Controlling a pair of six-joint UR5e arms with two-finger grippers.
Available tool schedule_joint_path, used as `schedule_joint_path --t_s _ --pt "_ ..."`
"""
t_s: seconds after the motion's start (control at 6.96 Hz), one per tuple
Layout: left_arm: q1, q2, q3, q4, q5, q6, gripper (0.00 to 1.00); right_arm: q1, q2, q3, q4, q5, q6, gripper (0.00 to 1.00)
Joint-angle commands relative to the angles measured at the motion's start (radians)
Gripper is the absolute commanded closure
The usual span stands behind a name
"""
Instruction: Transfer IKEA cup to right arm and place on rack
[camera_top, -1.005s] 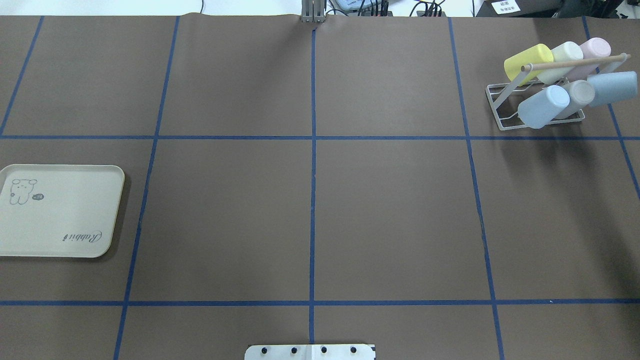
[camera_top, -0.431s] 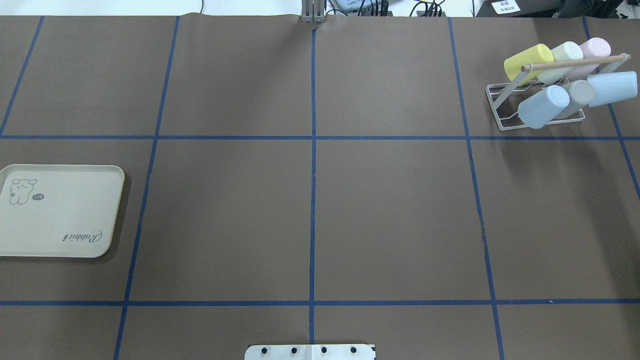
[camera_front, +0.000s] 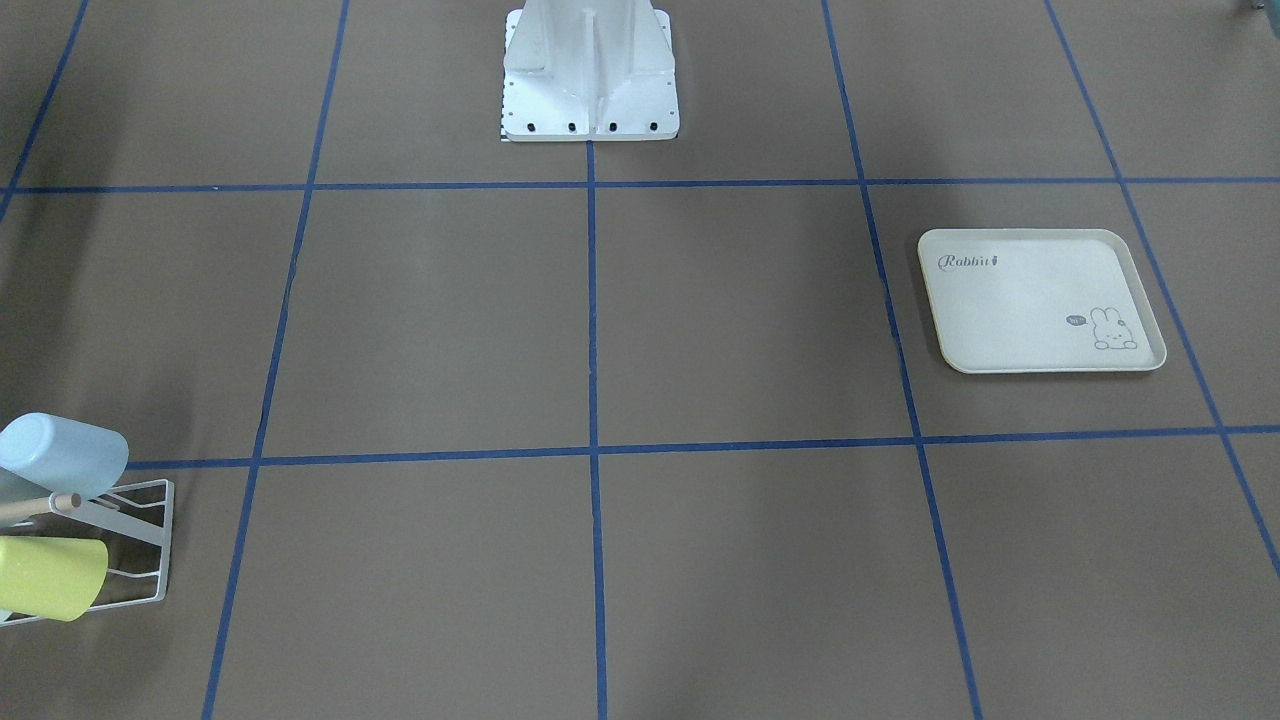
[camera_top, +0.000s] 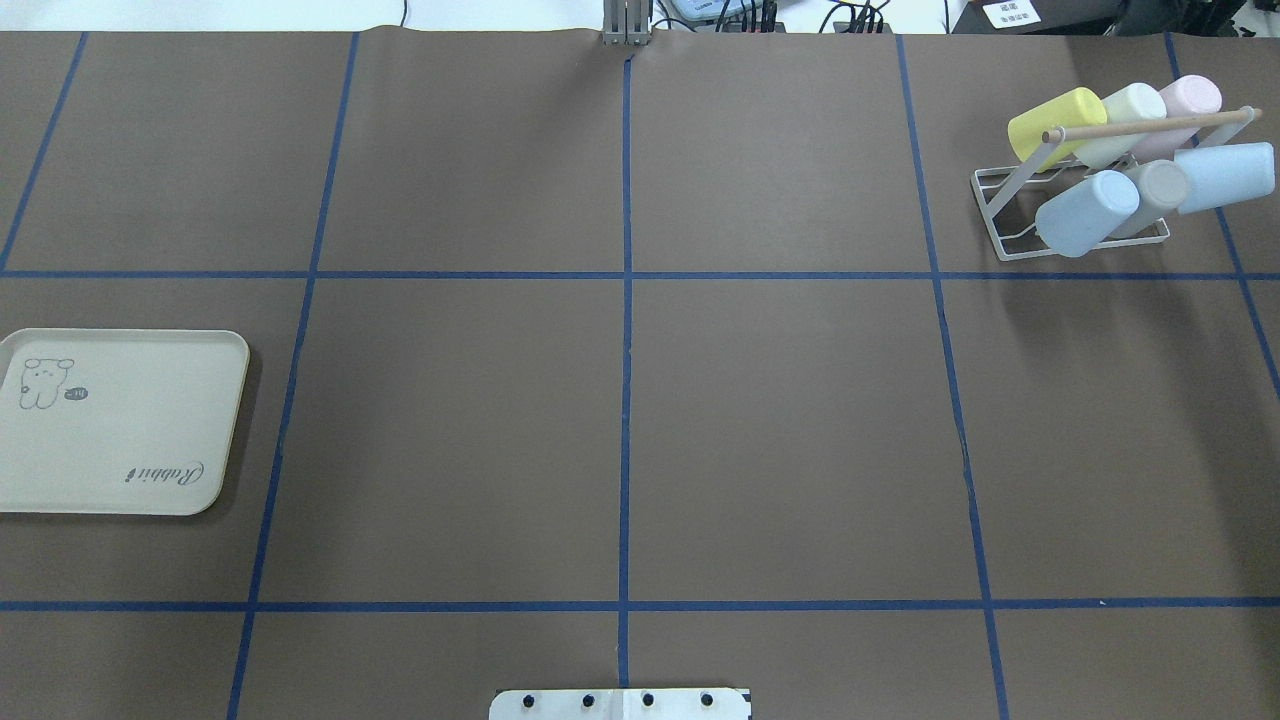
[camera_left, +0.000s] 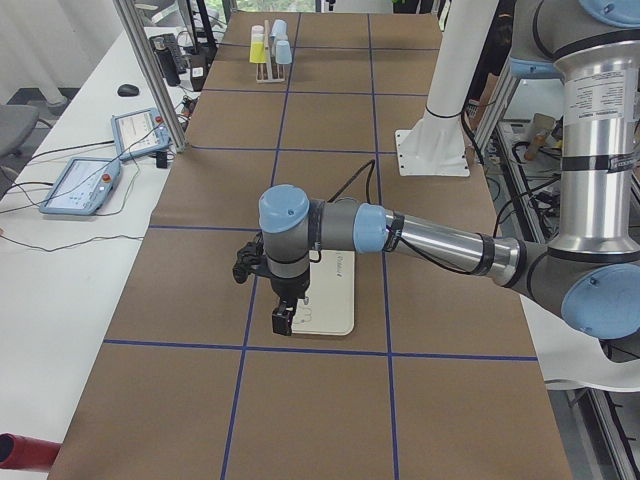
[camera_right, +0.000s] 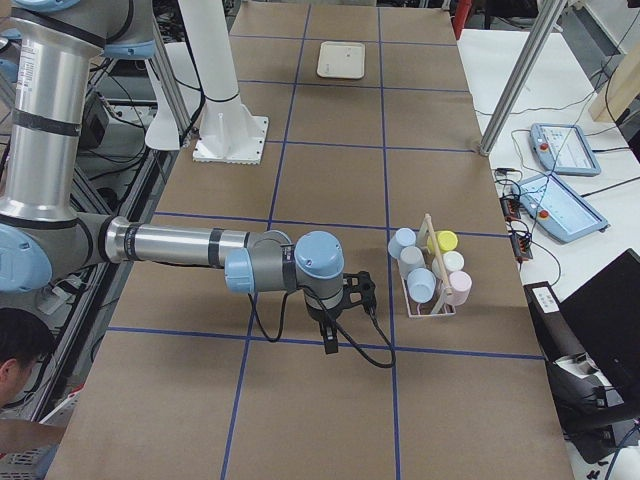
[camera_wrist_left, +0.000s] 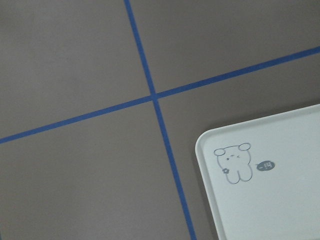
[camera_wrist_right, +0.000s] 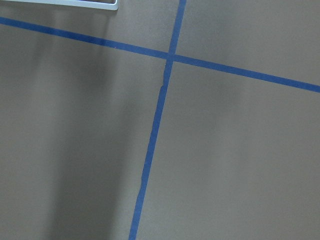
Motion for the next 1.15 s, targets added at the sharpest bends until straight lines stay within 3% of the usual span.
schedule_joint_path --t_s 0.0,1.01 --pt "-0.011 0.026 0.006 -0.006 -0.022 0.004 0.00 0.003 0.009 0.016 0.003 0.001 0.089 0.00" --pt "-0.004 0.038 -0.008 -0.006 -0.019 0.011 0.00 0.002 0.009 0.025 0.009 0.004 0.105 0.00"
